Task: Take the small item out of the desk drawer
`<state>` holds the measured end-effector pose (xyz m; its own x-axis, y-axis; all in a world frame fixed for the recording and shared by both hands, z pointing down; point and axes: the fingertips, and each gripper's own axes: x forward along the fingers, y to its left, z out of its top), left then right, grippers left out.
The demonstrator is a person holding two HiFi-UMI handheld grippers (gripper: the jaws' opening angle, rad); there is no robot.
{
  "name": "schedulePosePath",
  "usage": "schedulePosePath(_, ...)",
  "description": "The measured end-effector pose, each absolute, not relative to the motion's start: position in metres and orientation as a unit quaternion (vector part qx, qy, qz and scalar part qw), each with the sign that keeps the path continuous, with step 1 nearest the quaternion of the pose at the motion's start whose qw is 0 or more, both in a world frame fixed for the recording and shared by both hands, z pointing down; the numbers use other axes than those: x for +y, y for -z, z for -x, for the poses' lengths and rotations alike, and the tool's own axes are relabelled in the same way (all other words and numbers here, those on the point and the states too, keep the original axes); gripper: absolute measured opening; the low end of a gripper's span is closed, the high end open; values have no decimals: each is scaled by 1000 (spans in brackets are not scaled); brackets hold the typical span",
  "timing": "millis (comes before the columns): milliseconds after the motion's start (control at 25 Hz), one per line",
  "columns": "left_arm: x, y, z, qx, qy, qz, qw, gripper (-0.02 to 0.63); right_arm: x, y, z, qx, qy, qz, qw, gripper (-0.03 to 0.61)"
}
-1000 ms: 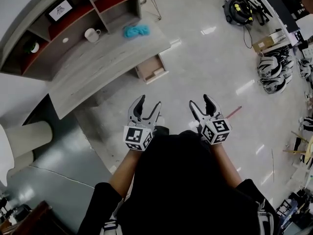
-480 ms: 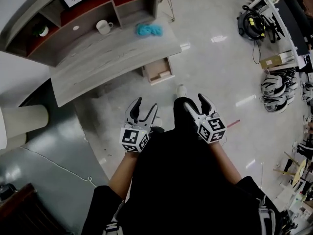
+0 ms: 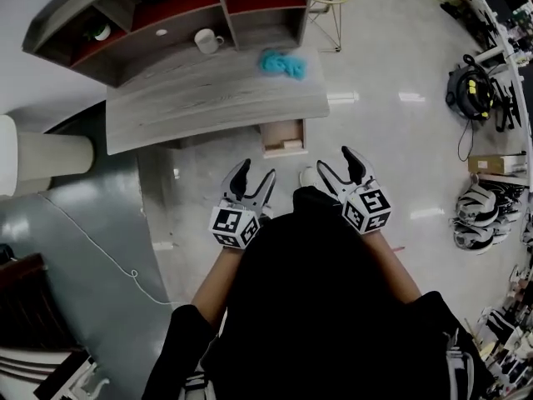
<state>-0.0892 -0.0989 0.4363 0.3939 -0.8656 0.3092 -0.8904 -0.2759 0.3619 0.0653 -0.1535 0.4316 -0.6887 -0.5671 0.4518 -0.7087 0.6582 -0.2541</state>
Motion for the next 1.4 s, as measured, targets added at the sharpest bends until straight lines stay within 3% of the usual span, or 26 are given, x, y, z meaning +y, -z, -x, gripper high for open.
schedulePosePath(280, -148, -445, 15, -567, -74, -795, 203, 255, -199, -449, -120, -910, -214, -302, 184, 295)
schedulePosePath(560, -174, -486, 1, -556, -125, -785, 241, 255, -222, -463, -118, -917, -239, -263, 181, 295)
schedulePosePath(720, -194, -529, 0, -546, -147, -771, 292, 255, -236, -476, -121, -918, -256, -241, 183, 295)
schedulePosePath(1400, -222, -771, -12, -341, -436, -780, 292, 255, -264, -557, -146, -880, -312, -287, 214, 299)
